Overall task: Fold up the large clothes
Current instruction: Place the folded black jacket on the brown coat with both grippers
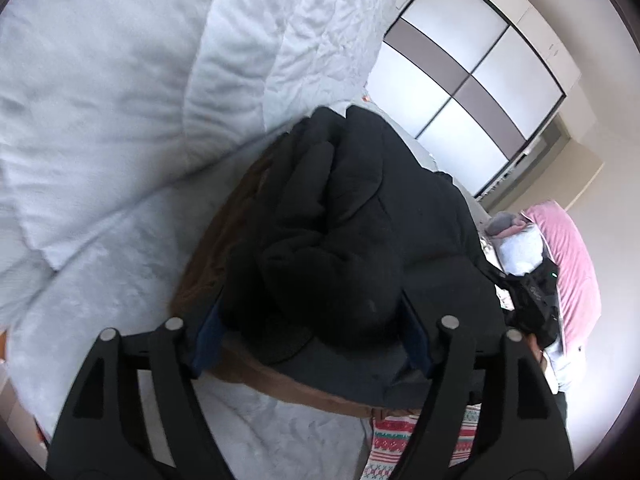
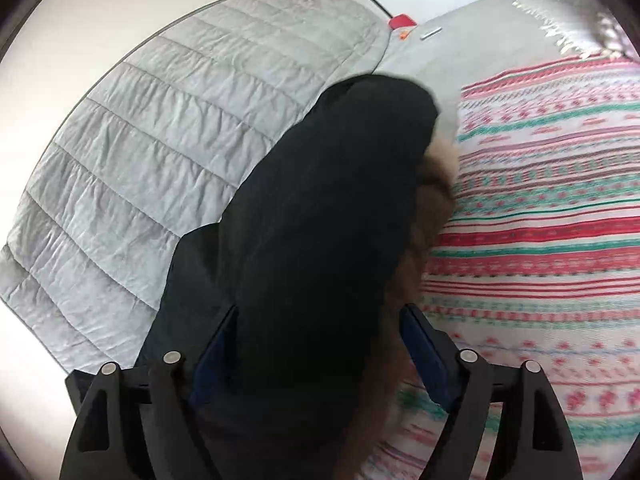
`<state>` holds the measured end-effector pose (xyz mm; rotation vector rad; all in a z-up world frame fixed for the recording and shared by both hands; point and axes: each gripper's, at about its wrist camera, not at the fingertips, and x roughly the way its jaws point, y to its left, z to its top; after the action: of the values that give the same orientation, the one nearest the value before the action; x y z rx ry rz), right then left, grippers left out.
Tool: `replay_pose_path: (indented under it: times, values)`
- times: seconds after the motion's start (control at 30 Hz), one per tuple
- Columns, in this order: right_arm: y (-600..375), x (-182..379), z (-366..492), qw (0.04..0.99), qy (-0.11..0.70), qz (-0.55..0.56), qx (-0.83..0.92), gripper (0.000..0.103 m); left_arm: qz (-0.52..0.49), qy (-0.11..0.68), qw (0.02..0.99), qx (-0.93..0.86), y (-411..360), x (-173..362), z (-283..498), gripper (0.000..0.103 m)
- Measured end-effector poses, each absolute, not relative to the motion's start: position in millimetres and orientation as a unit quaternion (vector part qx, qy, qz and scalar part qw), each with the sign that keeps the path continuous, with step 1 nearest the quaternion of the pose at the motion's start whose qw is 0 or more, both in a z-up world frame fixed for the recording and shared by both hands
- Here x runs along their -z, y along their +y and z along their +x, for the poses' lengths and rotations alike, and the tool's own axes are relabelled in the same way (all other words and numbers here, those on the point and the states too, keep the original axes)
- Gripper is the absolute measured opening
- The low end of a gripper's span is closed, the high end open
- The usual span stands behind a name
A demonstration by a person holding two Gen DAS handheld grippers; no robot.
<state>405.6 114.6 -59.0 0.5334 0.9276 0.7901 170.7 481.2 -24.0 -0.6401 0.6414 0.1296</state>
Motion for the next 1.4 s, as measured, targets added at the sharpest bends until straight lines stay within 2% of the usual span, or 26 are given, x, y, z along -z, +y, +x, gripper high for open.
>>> replay_pose_path:
  times: [0.2,0.3,0.37,0.43,0.5,0.6,0.67,0.77,0.93,1.4]
  values:
    - [74,31,359,0.812,0.414,0.223,-0.347,0.084,-0.3,0.32,0.89,-0.126,466,8,130,0.075]
    - [62,2,307,0.836,0.383,0.171,-0.354,0.084,-0.222,0.314,0.9,-0.205,422,-11,92,0.075]
    - [59,-17,266,0.845,0.366,0.13,-0.368,0.087,-0.175,0.302,0.909,-0.227,385,-22,67,0.079]
    - [61,-31,230,0.838,0.357,0.095,-0.401,0.092,-0.131,0.297,0.916,-0.236,343,-27,44,0.087]
    - [62,-43,191,0.828,0.353,0.045,-0.434,0.098,-0.101,0.3,0.916,-0.246,314,-30,29,0.088]
    - [54,-54,143,0.836,0.337,-0.014,-0.433,0.098,-0.072,0.295,0.917,-0.259,275,-33,6,0.089]
    - [46,-58,123,0.835,0.338,-0.015,-0.435,0.099,-0.05,0.287,0.92,-0.263,254,-38,-7,0.09]
    - [36,-61,98,0.842,0.333,-0.024,-0.424,0.1,-0.016,0.277,0.92,-0.275,230,-42,-22,0.097]
    - [27,-71,65,0.87,0.298,-0.059,-0.389,0.101,-0.027,0.277,0.919,-0.28,207,-49,-40,0.102]
    - [3,-44,47,0.884,0.298,-0.039,-0.358,0.103,-0.034,0.305,0.899,-0.312,174,-35,-43,0.102]
